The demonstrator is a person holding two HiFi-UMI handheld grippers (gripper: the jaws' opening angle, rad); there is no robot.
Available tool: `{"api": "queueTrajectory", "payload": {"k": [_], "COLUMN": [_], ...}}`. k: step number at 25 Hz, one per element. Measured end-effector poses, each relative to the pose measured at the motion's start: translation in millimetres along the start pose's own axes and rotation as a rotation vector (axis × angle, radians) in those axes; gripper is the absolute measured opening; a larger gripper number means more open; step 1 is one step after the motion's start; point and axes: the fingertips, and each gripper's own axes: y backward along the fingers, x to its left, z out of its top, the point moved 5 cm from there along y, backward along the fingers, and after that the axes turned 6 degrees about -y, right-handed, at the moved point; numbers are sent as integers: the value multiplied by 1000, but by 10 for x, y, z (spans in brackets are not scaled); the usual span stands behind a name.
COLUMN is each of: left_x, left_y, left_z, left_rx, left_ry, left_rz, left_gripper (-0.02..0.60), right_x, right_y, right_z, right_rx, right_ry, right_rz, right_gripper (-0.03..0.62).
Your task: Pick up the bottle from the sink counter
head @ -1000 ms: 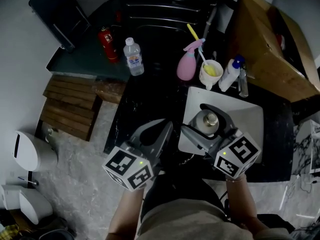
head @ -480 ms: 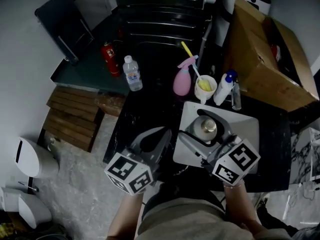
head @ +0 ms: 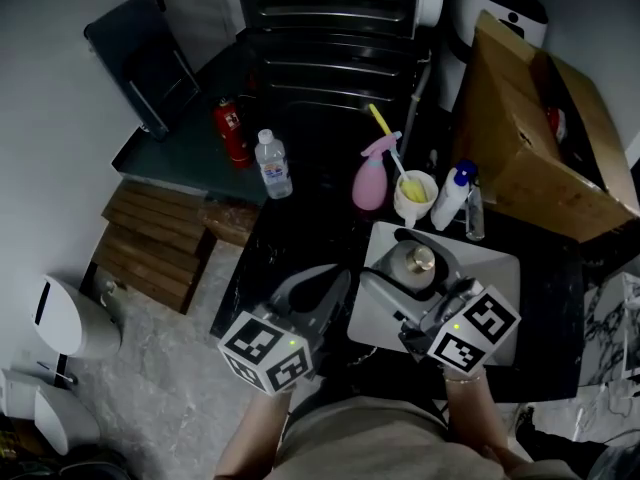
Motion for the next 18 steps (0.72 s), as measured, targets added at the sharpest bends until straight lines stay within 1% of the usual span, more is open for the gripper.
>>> {"api": "queueTrajectory", "payload": {"k": [8,18], "left_x": [0,-24], "left_y": [-45,-105], "left_z": [-58,-83], "left_rx": [20,28], "left_ry": [21,21], "left_rz": [-3,-1], "left_gripper": [6,6], "right_x": [-13,-39], "right_y": [-29,-13], "right_z": [38,-10], "right_rx": [-36,-34], "right_ry": [-35,-52], "right_rz": [25,42], "right_gripper": [347,346]}}
